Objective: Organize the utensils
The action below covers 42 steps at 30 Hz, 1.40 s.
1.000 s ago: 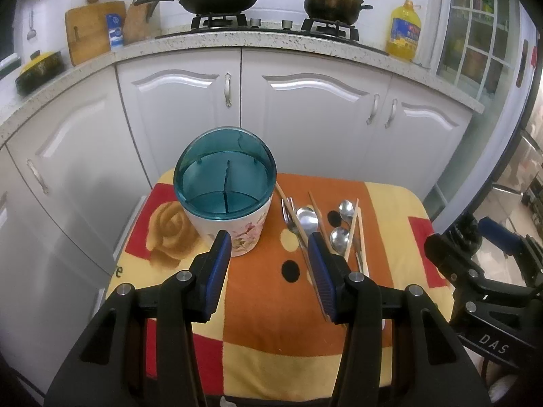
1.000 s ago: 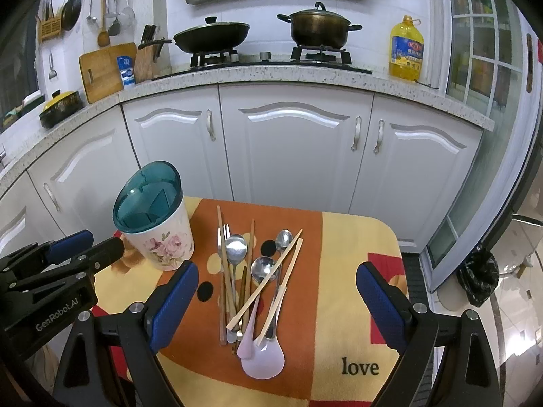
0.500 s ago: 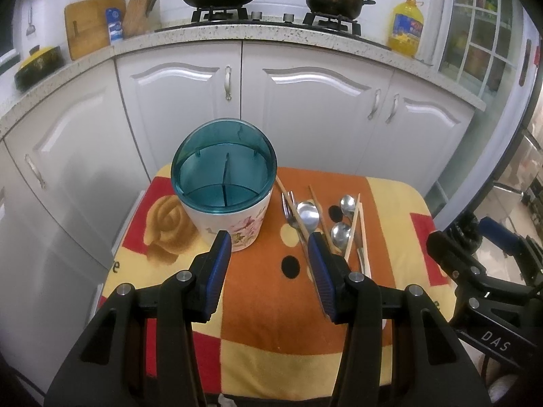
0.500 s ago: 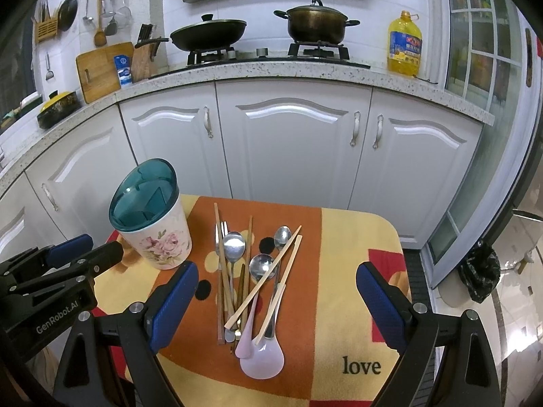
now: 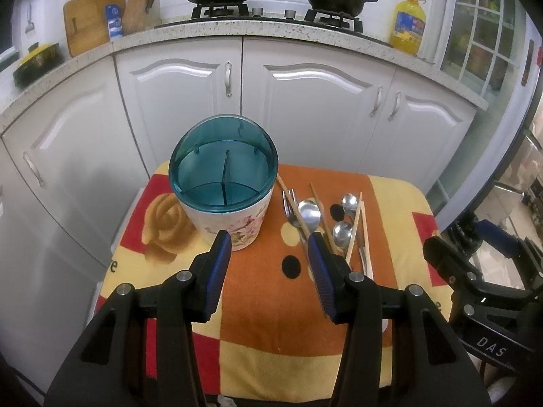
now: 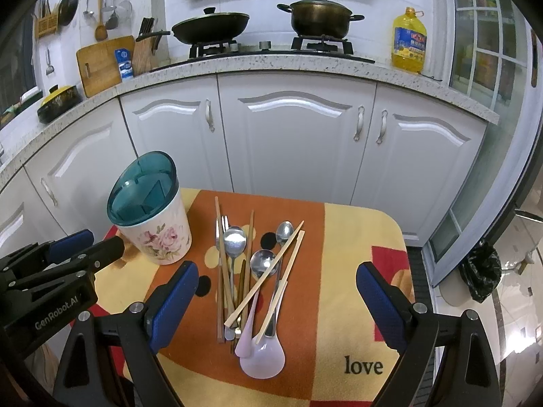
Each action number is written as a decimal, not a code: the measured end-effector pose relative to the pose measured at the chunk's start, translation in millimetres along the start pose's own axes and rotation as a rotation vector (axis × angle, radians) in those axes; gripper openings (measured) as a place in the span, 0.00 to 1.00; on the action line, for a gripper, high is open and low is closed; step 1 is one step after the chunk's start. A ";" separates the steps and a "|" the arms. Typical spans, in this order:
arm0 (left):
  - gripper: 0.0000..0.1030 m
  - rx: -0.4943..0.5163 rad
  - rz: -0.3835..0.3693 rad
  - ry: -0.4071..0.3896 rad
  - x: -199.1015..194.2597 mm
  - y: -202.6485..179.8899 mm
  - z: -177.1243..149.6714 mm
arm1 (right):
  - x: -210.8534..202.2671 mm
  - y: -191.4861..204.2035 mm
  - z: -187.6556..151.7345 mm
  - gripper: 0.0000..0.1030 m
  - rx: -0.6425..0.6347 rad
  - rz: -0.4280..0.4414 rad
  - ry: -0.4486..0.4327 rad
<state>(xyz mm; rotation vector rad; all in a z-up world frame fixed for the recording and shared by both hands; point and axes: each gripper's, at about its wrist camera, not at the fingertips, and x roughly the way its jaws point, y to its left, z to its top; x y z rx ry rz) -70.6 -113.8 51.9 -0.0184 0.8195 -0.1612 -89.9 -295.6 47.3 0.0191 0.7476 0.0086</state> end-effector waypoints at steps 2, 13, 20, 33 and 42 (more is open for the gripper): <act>0.45 -0.001 0.000 0.002 1.2 0.1 -0.1 | 0.8 0.3 -0.1 0.91 -0.002 0.001 0.002; 0.45 -0.002 -0.001 0.007 4.9 -0.2 -0.3 | 5.2 -0.9 -0.4 0.91 0.002 0.002 0.008; 0.45 -0.003 -0.004 0.008 7.2 -0.2 -0.2 | 6.2 -0.9 -0.4 0.91 0.001 0.002 0.009; 0.45 -0.053 -0.033 0.062 23.3 5.9 -2.4 | 18.8 -13.0 -7.0 0.91 0.008 0.019 0.042; 0.45 -0.101 -0.086 0.152 51.1 7.9 -13.6 | 60.9 -35.5 -22.5 0.71 0.024 0.066 0.135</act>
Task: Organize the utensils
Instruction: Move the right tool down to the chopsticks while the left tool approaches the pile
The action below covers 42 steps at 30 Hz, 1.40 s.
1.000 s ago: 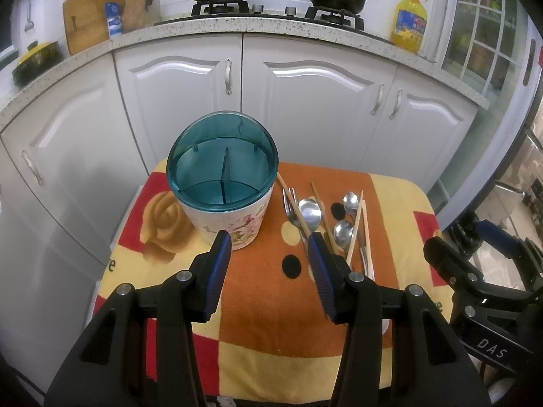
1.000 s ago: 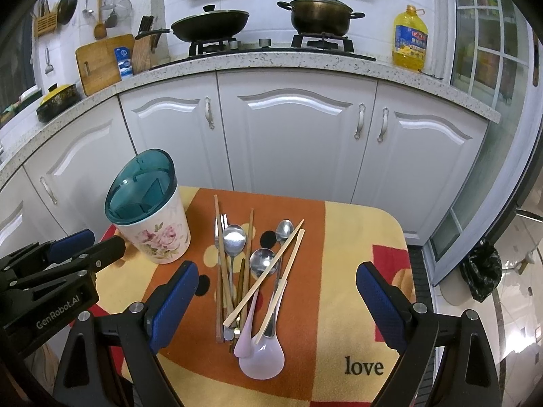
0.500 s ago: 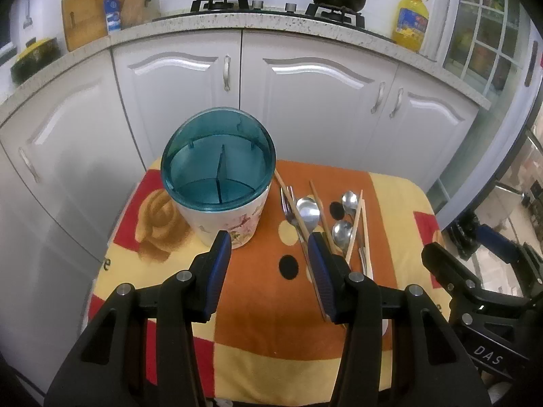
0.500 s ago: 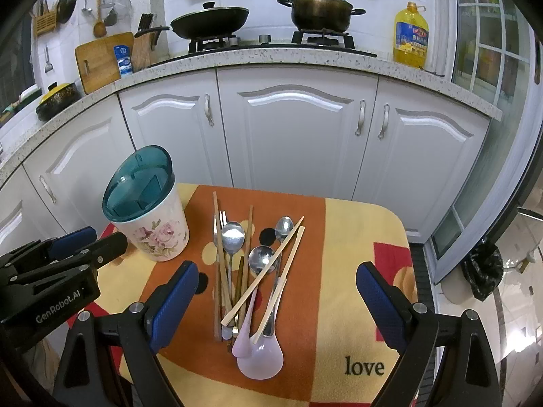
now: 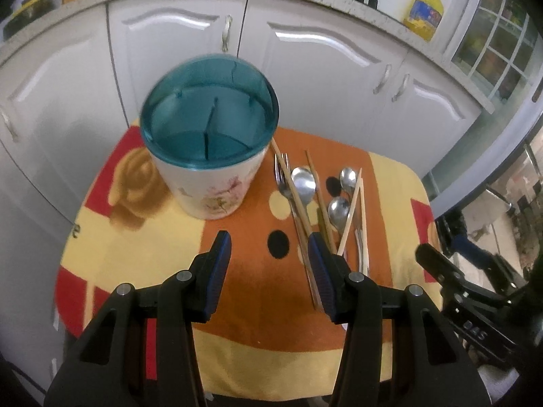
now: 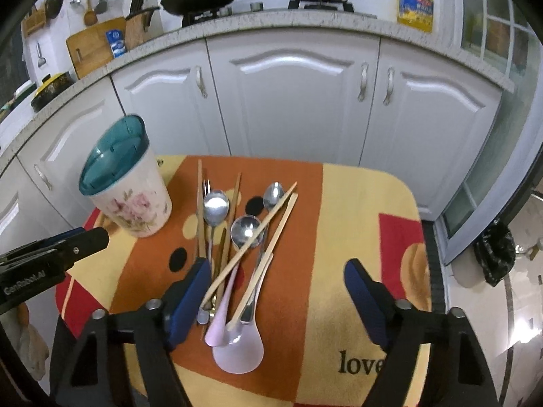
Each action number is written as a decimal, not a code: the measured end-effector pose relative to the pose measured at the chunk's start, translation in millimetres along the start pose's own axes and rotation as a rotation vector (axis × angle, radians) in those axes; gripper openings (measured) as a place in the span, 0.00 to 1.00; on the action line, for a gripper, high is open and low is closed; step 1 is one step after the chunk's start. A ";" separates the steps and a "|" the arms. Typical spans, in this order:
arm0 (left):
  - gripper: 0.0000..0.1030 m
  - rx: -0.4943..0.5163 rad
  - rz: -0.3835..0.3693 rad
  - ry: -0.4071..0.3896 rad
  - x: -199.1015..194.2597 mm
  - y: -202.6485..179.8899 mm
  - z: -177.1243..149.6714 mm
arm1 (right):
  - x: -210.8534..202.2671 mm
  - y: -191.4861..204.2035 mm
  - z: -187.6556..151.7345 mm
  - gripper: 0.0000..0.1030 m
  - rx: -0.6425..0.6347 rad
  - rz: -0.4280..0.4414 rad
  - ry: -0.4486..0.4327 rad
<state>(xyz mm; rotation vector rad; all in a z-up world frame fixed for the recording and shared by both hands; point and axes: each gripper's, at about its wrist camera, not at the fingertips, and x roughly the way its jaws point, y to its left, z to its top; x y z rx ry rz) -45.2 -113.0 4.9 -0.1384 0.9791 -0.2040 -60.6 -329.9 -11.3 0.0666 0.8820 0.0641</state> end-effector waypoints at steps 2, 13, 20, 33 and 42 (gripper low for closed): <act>0.45 0.001 0.001 0.012 6.4 -0.6 -1.7 | 14.0 -5.3 -0.1 0.61 0.007 0.027 0.020; 0.45 -0.005 0.002 0.070 34.8 -2.8 3.3 | 100.9 -35.8 25.5 0.33 0.105 0.113 0.140; 0.45 0.012 0.028 0.071 47.8 -10.0 8.3 | 137.8 -45.7 35.8 0.19 0.140 0.154 0.182; 0.45 -0.008 0.037 0.091 80.2 -29.5 21.6 | 128.9 -64.0 41.2 0.07 0.223 0.245 0.145; 0.44 -0.027 0.033 0.124 108.2 -35.9 22.0 | 121.0 -58.9 36.8 0.26 0.251 0.278 0.150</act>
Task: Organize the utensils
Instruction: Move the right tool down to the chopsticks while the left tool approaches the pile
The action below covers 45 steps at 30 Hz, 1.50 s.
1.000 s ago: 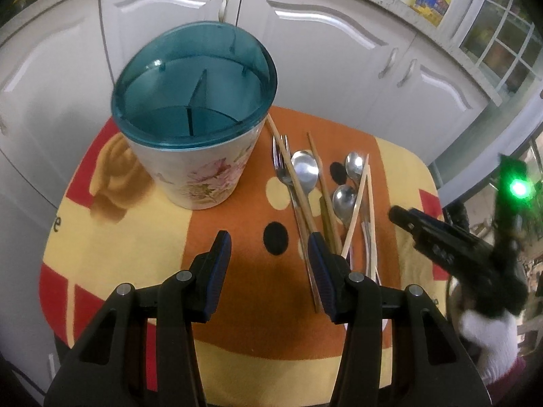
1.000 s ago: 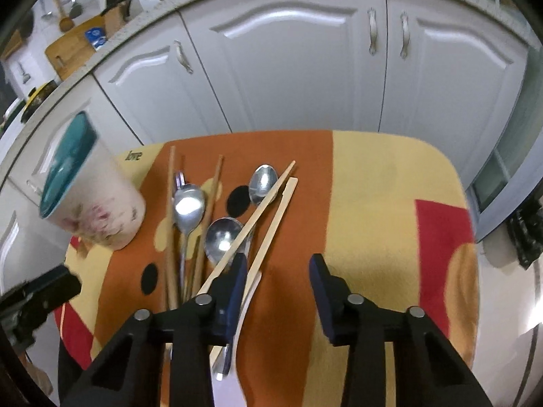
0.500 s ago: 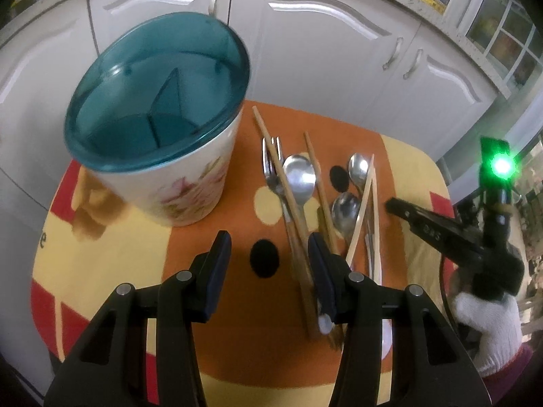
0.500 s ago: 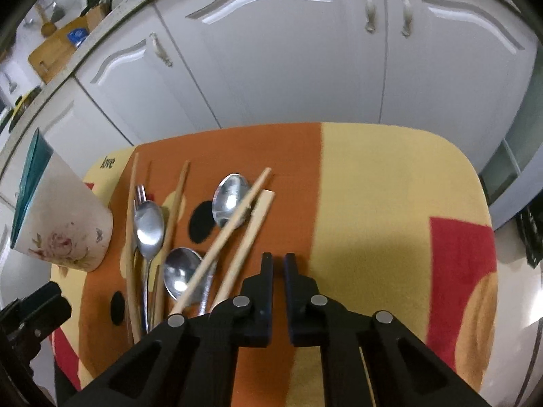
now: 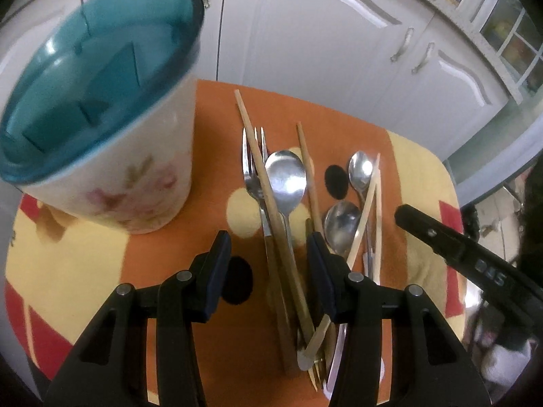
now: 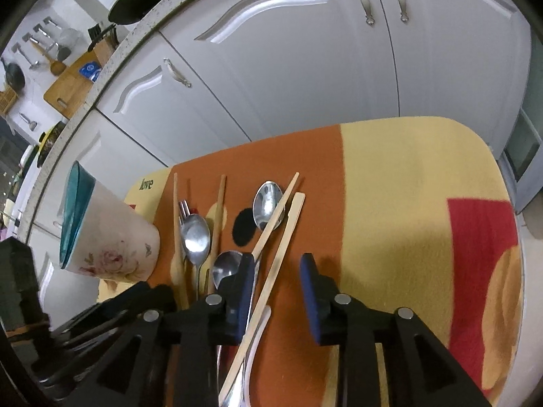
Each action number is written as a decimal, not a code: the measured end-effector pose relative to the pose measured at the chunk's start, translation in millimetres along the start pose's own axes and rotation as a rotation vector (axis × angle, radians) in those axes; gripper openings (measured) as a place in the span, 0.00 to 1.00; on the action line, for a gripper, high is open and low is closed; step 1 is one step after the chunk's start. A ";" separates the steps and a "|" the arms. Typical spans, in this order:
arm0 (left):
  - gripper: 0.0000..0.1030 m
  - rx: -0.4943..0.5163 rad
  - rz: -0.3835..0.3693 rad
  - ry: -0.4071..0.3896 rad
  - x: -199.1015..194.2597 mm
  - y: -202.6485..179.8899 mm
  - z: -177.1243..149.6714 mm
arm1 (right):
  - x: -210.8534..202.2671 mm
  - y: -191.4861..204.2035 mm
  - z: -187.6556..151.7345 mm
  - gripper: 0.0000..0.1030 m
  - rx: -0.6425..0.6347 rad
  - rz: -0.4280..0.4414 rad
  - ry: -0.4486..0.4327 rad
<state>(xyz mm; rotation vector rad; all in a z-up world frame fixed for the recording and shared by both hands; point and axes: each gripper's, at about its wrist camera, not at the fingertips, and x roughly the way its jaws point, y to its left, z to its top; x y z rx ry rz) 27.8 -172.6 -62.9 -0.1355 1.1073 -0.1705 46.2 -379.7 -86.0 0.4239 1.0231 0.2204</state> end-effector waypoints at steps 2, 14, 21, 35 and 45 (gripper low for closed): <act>0.40 -0.006 -0.003 0.017 8.1 -0.2 -2.1 | -2.7 0.4 -1.7 0.26 -0.007 0.000 0.002; 0.12 0.009 -0.101 0.093 7.9 18.1 -22.7 | -7.6 -1.4 -14.2 0.28 -0.029 -0.024 0.030; 0.12 0.083 -0.097 0.130 -16.9 33.3 -52.4 | 2.9 5.2 -15.2 0.27 -0.071 -0.048 0.058; 0.22 0.063 -0.104 0.074 -37.4 39.8 -47.9 | 11.9 8.5 -13.2 0.27 -0.069 -0.068 0.058; 0.22 0.111 0.000 0.045 -14.7 14.3 -24.9 | 24.3 9.1 -1.0 0.26 -0.083 -0.095 0.057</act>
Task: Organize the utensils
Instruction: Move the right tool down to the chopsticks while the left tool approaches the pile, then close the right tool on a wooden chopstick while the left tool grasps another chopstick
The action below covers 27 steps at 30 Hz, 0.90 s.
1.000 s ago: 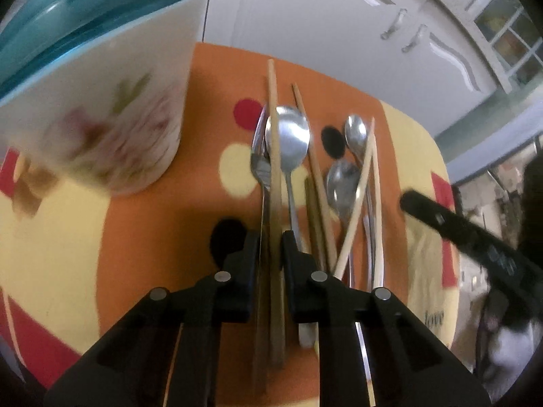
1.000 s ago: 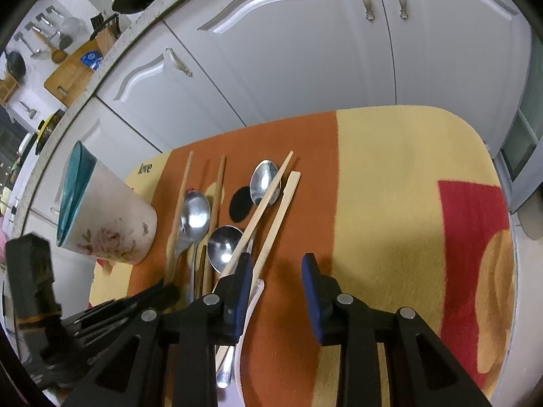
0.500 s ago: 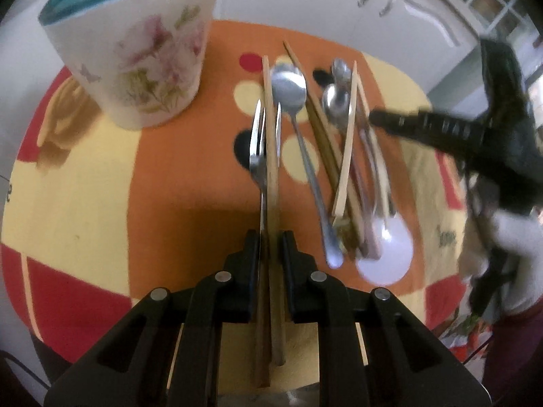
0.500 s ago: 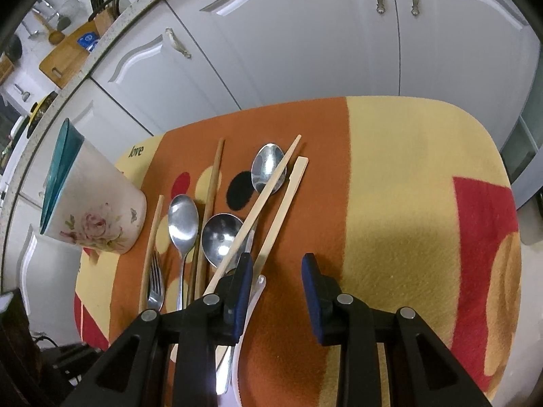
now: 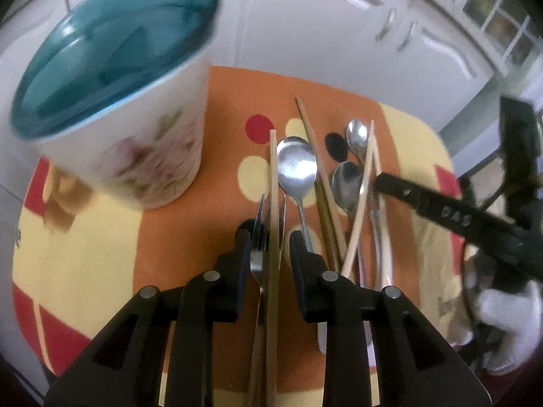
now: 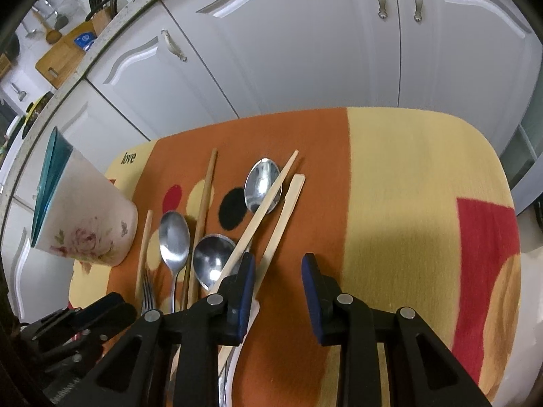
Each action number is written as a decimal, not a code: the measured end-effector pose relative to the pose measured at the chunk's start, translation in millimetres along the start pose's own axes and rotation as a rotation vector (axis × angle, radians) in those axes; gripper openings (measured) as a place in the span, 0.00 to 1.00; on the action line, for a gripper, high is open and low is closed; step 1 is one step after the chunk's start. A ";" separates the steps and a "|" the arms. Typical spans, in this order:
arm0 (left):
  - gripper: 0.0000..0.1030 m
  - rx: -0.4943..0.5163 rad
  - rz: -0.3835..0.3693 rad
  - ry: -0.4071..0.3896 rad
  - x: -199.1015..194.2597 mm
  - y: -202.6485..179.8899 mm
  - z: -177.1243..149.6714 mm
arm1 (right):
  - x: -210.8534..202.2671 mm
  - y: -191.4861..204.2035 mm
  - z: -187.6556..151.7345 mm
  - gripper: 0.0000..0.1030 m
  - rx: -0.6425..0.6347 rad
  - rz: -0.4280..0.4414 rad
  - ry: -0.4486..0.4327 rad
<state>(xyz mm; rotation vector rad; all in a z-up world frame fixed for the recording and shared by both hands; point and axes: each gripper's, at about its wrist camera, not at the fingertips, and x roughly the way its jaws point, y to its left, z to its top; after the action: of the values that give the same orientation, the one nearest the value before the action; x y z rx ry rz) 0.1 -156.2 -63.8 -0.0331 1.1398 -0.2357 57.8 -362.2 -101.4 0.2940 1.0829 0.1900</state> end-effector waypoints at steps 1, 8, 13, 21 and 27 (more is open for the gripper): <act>0.22 0.013 0.018 0.017 5.2 -1.9 2.7 | 1.0 0.4 2.2 0.25 -0.005 -0.006 -0.001; 0.22 -0.020 0.028 0.057 24.6 0.7 16.0 | 14.2 10.0 14.1 0.16 -0.071 -0.058 0.006; 0.21 -0.014 0.002 0.066 28.4 -1.5 21.1 | 15.7 11.1 17.0 0.04 -0.129 -0.097 0.008; 0.20 -0.059 -0.154 0.046 -2.3 16.7 12.4 | -22.6 -8.5 -10.1 0.04 -0.096 0.005 0.002; 0.20 -0.051 -0.197 0.003 -30.6 21.0 10.2 | -54.5 -2.2 -20.8 0.04 -0.084 0.095 -0.049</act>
<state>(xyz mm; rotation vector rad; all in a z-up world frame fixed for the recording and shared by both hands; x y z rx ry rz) 0.7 -130.5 -35.2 -0.1911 1.1458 -0.3815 14.4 -377.4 -65.5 0.2736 1.0102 0.3108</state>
